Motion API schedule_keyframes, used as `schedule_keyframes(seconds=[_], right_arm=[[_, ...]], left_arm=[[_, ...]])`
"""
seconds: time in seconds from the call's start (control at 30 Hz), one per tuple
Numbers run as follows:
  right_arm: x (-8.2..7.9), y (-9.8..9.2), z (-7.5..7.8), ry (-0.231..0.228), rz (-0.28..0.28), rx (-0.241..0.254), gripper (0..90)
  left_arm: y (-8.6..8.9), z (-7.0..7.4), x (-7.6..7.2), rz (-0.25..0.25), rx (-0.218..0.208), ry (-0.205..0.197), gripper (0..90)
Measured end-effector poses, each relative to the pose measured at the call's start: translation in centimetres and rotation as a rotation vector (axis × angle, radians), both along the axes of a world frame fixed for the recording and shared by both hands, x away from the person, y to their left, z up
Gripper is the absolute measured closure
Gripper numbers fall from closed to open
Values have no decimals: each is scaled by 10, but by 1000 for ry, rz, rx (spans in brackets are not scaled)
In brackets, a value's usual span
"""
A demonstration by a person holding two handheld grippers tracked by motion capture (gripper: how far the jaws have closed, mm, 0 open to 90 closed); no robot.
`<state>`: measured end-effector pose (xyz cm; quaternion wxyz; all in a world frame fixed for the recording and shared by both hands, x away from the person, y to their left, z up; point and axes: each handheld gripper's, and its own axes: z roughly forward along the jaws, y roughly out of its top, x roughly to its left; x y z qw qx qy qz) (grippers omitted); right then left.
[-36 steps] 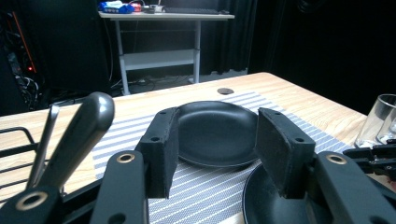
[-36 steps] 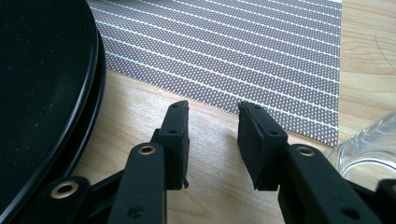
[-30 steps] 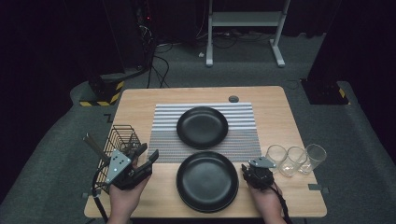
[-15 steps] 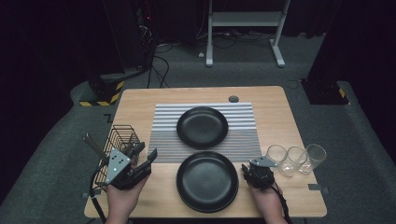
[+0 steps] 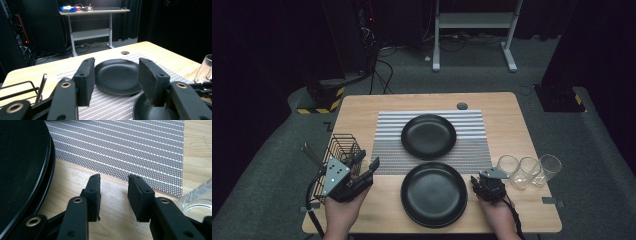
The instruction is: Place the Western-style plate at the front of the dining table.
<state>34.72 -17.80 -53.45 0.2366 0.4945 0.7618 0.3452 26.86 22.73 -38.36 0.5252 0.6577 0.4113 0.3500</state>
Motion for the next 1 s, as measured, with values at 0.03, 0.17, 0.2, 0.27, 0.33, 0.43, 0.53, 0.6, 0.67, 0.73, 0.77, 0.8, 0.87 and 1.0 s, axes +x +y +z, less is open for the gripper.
schedule_keyframes(seconds=[0.03,0.17,0.2,0.27,0.33,0.43,0.53,0.6,0.67,0.73,0.77,0.8,0.87,1.0], right_arm=[[0,0,0,0,0,0,626],[0,0,0,0,1,0,626],[0,0,0,0,1,0,627],[0,0,0,0,1,0,627],[0,0,0,0,2,0,627],[0,0,0,0,3,1,627],[0,0,0,0,3,1,627],[0,0,0,1,3,1,627],[0,0,0,1,3,1,627],[0,0,0,1,4,1,626],[0,0,0,1,4,1,627],[0,0,0,0,4,1,627],[0,0,0,0,4,1,627],[0,0,0,0,4,1,627]], left_arm=[[0,1,0,2,2,-1,480],[1,5,0,12,2,-12,480],[2,6,0,12,5,-12,480],[4,8,1,13,-4,-9,481],[6,10,0,20,-2,-15,481],[8,12,0,29,0,-23,480],[11,12,1,41,3,-24,480],[12,12,1,46,2,-24,480],[14,12,1,57,6,-26,478],[16,12,1,67,7,-29,476],[18,12,1,71,8,-29,475],[19,12,1,75,6,-29,474],[21,13,2,81,8,-28,472],[23,11,3,92,17,-23,471]])
